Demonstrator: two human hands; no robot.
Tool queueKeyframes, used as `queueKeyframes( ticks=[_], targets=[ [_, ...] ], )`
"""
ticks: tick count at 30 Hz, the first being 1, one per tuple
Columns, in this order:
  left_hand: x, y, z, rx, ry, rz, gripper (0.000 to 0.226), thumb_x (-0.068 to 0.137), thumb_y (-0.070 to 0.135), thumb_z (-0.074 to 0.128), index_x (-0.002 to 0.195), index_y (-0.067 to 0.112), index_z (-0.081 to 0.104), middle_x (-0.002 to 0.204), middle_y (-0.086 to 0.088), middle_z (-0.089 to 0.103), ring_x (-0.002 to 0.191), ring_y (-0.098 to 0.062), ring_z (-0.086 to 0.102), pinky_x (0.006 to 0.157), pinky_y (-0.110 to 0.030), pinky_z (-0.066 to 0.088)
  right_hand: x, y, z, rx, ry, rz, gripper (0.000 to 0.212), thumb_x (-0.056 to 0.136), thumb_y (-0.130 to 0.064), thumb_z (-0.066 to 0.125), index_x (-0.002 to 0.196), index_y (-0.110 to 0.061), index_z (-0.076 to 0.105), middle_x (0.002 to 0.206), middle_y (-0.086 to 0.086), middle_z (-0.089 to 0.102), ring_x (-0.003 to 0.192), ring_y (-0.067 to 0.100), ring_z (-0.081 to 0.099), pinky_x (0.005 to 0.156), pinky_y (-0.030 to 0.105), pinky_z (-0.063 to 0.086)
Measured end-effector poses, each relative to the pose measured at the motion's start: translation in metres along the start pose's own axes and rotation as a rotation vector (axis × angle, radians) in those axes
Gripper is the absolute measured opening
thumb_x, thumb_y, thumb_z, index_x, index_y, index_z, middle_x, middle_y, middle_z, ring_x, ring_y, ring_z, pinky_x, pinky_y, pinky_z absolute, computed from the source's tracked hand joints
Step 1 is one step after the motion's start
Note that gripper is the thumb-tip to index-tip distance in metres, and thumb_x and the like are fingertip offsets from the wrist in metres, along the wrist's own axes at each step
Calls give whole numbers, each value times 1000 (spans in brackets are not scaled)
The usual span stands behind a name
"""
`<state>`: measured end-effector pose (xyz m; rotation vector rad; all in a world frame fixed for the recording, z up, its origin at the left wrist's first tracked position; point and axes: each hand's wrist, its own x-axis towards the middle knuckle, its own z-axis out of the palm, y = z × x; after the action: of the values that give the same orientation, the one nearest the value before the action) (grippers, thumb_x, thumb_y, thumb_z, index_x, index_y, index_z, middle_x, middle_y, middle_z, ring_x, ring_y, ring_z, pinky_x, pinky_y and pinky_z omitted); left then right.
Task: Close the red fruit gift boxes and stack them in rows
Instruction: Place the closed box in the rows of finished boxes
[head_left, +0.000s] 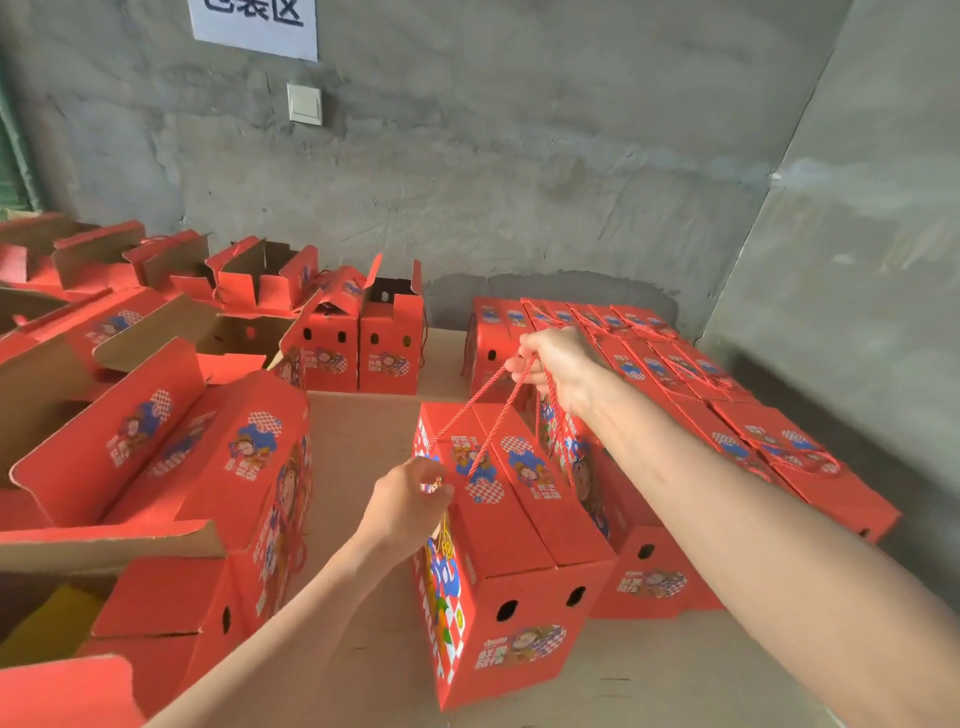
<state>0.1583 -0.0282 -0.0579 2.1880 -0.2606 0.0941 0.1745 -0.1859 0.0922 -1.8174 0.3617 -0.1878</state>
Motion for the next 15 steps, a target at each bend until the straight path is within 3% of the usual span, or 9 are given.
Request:
queueKeyframes(
  ticks=[2, 6, 8, 10, 11, 13, 15],
  targets=[
    [1, -1, 7, 32, -105, 41, 20, 88, 19, 56, 102, 19, 70, 94, 9, 62, 85, -9, 54, 61, -8, 33, 9, 3, -1, -3, 62, 5, 22, 90, -2, 43, 70, -9, 48, 77, 11, 58, 56, 15, 54, 30, 9, 28],
    [4, -3, 25, 49, -269, 40, 21, 86, 27, 59, 104, 17, 66, 92, 7, 61, 93, -16, 58, 71, -20, 39, 22, 18, 2, 19, 102, 37, 15, 90, -1, 46, 78, -5, 53, 73, 12, 60, 59, 17, 55, 30, 9, 31],
    [9, -3, 35, 78, -327, 25, 37, 88, 28, 58, 122, 13, 57, 112, 1, 62, 109, -20, 57, 79, -21, 41, 25, 34, 1, -22, 107, 46, 9, 90, 0, 48, 90, -2, 57, 75, 13, 63, 64, 20, 57, 45, 13, 44],
    [14, -3, 43, 102, -355, 14, 49, 89, 29, 57, 133, 11, 46, 126, -6, 58, 117, -24, 53, 89, -25, 42, 28, 53, -7, -120, 113, 45, 11, 91, -3, 51, 85, -1, 60, 82, 16, 66, 74, 25, 59, 68, 25, 49],
    [16, -2, 47, 111, -363, 5, 52, 90, 30, 56, 135, 9, 42, 127, -9, 57, 118, -26, 52, 92, -28, 43, 29, 63, -14, -245, 114, 13, 12, 92, -7, 52, 82, -3, 59, 84, 16, 66, 79, 26, 59, 72, 30, 46],
    [18, 1, 56, 109, -370, -6, 55, 91, 30, 55, 137, 7, 36, 124, -13, 57, 117, -29, 52, 92, -31, 42, 22, 77, -31, -754, 90, -89, 17, 92, -21, 56, 89, -5, 58, 90, 14, 64, 89, 28, 59, 73, 31, 42],
    [20, 3, 66, 98, -371, 0, 55, 92, 29, 55, 137, 6, 34, 123, -15, 57, 117, -31, 51, 92, -31, 41, 10, 94, -42, -1097, -110, -134, 60, 87, -40, 61, 132, -6, 42, 135, 12, 50, 125, 28, 47, 99, 35, 40]
  ],
)
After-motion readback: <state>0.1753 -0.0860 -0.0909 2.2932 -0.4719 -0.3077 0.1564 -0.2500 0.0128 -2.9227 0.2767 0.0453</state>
